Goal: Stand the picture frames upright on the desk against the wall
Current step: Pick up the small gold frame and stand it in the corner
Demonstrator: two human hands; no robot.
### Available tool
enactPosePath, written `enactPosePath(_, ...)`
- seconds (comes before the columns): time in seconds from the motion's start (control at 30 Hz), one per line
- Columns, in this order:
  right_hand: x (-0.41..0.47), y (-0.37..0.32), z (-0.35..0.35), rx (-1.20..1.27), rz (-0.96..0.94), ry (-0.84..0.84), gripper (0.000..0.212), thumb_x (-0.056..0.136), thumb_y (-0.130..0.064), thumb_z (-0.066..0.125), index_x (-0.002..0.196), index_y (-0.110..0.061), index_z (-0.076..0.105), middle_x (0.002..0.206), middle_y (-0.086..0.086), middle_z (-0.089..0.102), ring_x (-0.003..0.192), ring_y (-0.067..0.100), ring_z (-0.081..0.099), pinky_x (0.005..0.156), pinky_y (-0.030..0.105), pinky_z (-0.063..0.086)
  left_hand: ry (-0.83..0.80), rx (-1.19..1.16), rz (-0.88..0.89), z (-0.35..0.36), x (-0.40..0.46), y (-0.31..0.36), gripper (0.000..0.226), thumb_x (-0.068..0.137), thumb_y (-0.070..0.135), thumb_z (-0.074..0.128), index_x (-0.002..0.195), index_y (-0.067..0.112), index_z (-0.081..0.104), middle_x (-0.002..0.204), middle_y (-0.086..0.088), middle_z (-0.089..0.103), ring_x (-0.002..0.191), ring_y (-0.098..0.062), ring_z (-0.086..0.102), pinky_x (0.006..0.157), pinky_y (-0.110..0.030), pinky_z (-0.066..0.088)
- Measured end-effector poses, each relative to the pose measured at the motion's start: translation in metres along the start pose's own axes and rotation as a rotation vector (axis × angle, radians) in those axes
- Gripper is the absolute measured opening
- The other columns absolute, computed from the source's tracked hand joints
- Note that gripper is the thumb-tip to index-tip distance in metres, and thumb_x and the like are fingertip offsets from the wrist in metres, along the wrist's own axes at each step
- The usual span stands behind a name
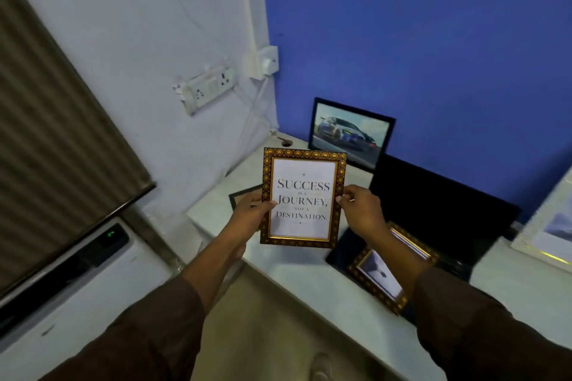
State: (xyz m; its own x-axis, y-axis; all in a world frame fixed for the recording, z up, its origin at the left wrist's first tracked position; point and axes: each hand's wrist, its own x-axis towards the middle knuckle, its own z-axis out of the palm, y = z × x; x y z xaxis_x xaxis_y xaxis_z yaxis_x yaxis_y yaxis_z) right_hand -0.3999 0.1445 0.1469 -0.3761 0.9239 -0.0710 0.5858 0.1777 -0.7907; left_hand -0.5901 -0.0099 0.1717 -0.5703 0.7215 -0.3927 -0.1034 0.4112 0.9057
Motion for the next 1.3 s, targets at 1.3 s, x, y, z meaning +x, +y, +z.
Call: enactPosePath(1.3, 0.346, -0.110, 0.235, -0.154, -0.215, -0.426, 0.022, 0.087, -0.019, 0.056, 0.098, -0.008, 0.071, 0.096, 0.016, 0.069, 0.088, 0.032, 0.069, 0.078, 0.049, 0.060, 0.132, -0.236, -0.204, -0.111, 0.285, 0.049, 0.013, 0.098, 0.007, 0.056, 0.102, 0.019, 0.054, 0.115, -0.002, 0.058, 0.084, -0.003, 0.055, 0.093, -0.026, 0.031)
